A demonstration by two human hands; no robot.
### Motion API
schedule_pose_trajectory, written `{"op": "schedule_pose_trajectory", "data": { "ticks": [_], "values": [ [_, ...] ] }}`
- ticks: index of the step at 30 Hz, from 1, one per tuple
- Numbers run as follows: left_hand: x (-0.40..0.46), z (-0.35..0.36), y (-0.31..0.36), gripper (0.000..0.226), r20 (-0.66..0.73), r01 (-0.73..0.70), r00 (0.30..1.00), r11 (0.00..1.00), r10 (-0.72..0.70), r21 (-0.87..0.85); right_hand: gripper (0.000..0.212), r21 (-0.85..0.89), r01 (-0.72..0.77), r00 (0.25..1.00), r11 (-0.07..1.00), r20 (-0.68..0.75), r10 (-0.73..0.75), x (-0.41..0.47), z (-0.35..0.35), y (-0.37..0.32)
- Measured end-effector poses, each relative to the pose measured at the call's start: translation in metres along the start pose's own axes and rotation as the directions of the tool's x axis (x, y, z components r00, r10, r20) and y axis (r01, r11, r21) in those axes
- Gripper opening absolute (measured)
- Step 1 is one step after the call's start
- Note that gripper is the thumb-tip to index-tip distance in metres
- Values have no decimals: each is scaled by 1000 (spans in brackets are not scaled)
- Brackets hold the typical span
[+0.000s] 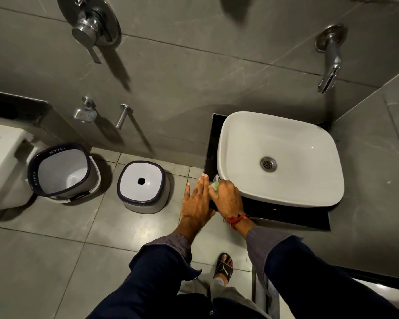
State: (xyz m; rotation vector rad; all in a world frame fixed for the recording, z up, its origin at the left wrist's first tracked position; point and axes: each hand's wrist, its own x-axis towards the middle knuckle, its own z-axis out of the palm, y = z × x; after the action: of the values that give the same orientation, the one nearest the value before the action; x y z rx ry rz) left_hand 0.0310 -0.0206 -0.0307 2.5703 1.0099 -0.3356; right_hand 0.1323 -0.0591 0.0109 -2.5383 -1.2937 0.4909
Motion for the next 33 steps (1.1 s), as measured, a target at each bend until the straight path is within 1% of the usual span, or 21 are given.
{"op": "schedule_pose_trajectory", "data": {
  "ticks": [2, 4, 8, 12, 15, 17, 19, 22, 26, 28, 31, 33],
  "values": [
    [0, 0, -1, 93, 1, -5, 1000, 1000, 5, -6, 42, 28, -29, 999, 999, -29, 30, -3, 1, -2],
    [-1, 1, -1, 91, -1, -9, 1000, 1000, 9, -2, 41, 63, -17, 999, 998, -47, 20, -4, 2, -3],
    [-1, 5, -1, 92, -10, -6, 1000, 1000, 6, -5, 35, 22, 18, 1000, 1000, -8, -18, -1, 2, -3],
    [2, 7, -1, 93, -9, 1, 1000, 1000, -1, -15, 35, -44, -30, 1000, 999, -5, 30, 0, 0, -12],
    [1, 7, -1, 94, -18, -2, 1000, 1000, 1, -16, 36, 9, -78, 997, 997, -26, 78, 0, -2, -13],
    [0, 8, -1, 93, -29, 1, 1000, 1000, -1, -16, 40, 17, -86, 996, 996, -18, 86, -3, -3, -10],
    [0, 9, -1, 93, -33, 4, 999, 1000, -5, -19, 42, 41, -69, 997, 997, -21, 70, -6, -1, -7],
    [1, 12, -1, 93, -37, -4, 999, 1000, 4, -11, 36, 22, -17, 1000, 1000, -15, 17, -6, 1, -4],
    [4, 15, -1, 91, -41, 8, 999, 1000, -9, -3, 38, -5, -36, 999, 999, -23, 36, -5, 3, -9],
    [7, 15, -2, 91, -42, 17, 999, 1000, -17, -7, 39, 20, -54, 998, 998, -42, 55, -7, 3, -10],
    [7, 16, -3, 93, -40, 25, 999, 999, -26, -23, 41, 106, -84, 995, 991, -36, 88, -11, 0, -4],
    [6, 17, -3, 97, -39, 32, 999, 999, -32, -14, 45, 111, -72, 994, 991, -73, 81, -14, -4, 4]
  ]
}}
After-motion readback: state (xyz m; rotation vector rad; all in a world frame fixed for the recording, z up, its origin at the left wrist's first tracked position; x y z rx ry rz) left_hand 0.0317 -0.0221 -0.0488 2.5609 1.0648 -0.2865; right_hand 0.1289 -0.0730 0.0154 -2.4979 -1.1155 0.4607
